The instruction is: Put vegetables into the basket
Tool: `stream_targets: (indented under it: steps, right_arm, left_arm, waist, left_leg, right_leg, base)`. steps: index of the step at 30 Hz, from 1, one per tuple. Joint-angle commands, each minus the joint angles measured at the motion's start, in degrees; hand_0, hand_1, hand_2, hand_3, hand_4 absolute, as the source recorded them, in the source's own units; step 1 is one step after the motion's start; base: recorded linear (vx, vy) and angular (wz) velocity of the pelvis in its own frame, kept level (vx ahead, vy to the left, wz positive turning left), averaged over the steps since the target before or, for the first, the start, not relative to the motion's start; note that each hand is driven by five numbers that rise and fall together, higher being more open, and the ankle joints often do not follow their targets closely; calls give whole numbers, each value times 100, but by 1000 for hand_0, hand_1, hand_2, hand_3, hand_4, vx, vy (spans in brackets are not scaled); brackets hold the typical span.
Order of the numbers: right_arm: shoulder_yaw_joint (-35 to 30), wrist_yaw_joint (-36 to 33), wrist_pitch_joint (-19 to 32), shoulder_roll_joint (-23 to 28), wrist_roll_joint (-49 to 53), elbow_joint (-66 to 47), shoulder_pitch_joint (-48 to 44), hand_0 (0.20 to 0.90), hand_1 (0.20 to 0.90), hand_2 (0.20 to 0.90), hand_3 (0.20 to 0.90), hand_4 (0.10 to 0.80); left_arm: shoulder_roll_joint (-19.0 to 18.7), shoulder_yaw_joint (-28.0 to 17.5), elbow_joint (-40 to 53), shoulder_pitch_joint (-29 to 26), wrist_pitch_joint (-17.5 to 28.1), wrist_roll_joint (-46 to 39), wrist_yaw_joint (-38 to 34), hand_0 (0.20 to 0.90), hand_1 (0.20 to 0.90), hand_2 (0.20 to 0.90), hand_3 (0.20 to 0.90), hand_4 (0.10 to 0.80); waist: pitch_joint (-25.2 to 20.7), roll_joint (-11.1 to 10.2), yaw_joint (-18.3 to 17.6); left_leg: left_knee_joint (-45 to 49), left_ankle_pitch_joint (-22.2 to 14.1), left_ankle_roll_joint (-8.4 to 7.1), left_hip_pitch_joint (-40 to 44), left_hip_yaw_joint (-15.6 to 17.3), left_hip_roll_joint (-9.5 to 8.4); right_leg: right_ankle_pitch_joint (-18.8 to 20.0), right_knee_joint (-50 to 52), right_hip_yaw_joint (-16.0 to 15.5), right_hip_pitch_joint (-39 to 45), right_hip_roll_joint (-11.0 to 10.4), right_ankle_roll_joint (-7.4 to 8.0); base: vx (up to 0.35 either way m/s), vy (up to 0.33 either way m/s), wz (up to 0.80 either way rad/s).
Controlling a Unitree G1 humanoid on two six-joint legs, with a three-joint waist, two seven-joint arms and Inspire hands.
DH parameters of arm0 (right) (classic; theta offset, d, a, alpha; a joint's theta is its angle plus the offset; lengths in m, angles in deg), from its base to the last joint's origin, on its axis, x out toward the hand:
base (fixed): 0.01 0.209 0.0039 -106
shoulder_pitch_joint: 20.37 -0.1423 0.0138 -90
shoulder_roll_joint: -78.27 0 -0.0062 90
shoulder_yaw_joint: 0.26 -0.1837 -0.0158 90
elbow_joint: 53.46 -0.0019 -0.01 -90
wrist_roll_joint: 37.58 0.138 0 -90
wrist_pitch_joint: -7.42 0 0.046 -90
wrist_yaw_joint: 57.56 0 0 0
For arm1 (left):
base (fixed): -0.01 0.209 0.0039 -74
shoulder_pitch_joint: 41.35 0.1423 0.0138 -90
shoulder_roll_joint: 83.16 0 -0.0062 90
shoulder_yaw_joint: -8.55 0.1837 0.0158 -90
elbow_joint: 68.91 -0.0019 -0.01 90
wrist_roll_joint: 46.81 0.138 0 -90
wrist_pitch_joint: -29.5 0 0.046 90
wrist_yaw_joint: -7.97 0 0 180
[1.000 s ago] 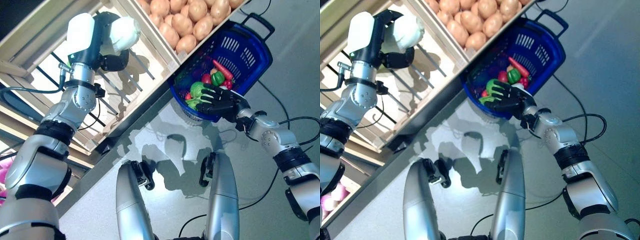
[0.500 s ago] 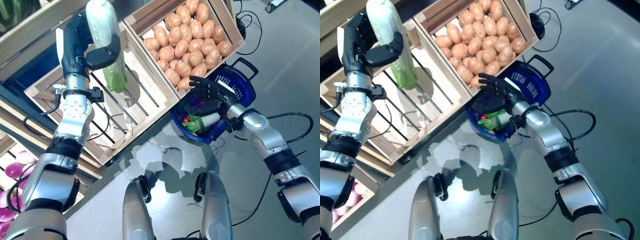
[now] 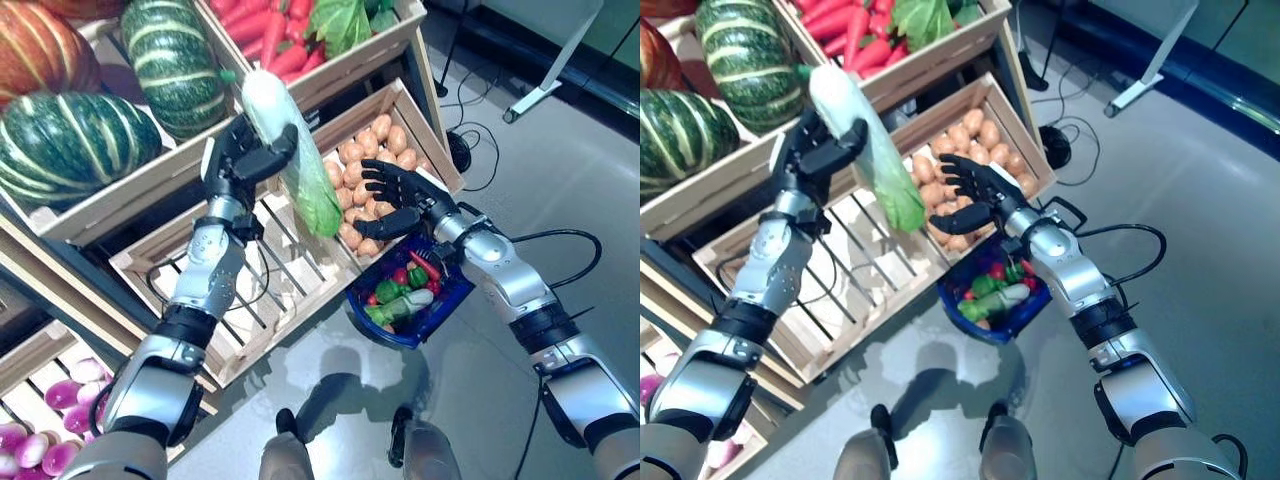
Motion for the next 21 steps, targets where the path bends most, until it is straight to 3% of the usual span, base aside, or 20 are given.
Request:
stream_targets:
  steps: [1, 10, 21]
  right_arm:
    - [157, 82, 106, -512, 164, 24, 177, 900, 900, 900, 900, 800]
    - [326, 543, -608, -561, 1220, 236, 91, 900, 900, 900, 900, 800]
    - [347, 1060, -1470, -805, 2275, 408, 293, 900, 900, 900, 900, 800]
  left_arm:
    - [44, -82, 447, 324, 267, -106, 373, 300, 300, 300, 300, 400]
    - [260, 233, 469, 520, 103, 73, 841, 300, 300, 300, 300, 400]
    - [447, 537, 768, 877, -174, 94, 1269, 300, 300, 300, 300, 400]
  waist:
    - [-1407, -179, 132]
    - [-1559, -228, 257]
    - [-1680, -277, 305]
  left_leg:
    - [-210, 243, 189, -56, -62, -342]
    - [-949, 498, 173, 308, -170, -433]
    - [-1124, 467, 216, 484, -262, -500]
  right_leg:
    - [585, -841, 17, 463, 72, -259]
    - [787, -1282, -94, 781, 151, -190]
    - [905, -1474, -38, 873, 200, -169]
  base:
    - [82, -26, 14]
    - [38, -17, 13]
    - [35, -4, 14]
